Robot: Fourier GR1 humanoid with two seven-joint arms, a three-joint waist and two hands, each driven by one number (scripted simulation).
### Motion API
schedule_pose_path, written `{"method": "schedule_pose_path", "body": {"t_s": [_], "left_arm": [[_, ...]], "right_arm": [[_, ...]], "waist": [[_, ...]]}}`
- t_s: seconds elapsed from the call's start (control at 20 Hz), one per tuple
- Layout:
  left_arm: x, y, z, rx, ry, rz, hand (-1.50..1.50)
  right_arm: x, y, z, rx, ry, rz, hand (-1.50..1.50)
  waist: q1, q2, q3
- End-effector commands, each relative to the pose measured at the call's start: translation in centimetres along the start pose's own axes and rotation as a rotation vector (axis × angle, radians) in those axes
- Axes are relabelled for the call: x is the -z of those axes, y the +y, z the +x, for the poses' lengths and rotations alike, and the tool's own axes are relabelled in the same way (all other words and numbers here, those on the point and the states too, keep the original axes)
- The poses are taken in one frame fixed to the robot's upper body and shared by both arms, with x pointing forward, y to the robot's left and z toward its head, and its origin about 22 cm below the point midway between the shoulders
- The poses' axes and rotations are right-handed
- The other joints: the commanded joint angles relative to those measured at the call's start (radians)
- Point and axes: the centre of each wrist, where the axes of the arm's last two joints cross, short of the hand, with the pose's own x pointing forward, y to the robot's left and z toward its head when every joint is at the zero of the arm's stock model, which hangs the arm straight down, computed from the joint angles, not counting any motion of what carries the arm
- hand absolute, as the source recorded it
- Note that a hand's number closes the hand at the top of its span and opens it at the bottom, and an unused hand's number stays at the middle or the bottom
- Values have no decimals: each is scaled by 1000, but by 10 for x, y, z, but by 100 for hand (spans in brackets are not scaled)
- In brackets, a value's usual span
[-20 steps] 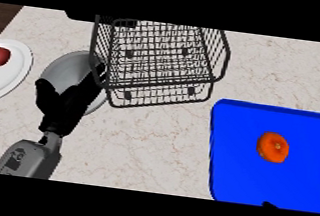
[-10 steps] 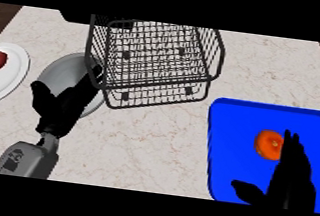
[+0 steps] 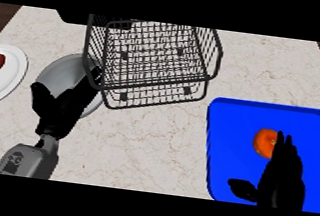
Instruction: Pick the squash from the tray and place it in the tiered basket
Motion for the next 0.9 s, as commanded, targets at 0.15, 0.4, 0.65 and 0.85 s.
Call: {"method": "schedule_pose_path", "body": {"t_s": [0.15, 0.4, 0.65, 0.85], "left_arm": [[-3, 3, 11, 0, -7, 14, 0], [-12, 6, -5, 1, -18, -19, 0], [13, -3, -1, 9, -21, 0, 0], [13, -8, -3, -2, -13, 3, 0]], "right_arm": [[25, 3, -8, 0, 34, -51, -150], [11, 12, -41, 5, 30, -66, -150], [45, 20, -21, 44, 18, -62, -150], [39, 30, -50, 55, 39, -56, -150]], "waist": [[1, 0, 0], [0, -1, 0], [0, 0, 0], [-2, 0, 0]]}}
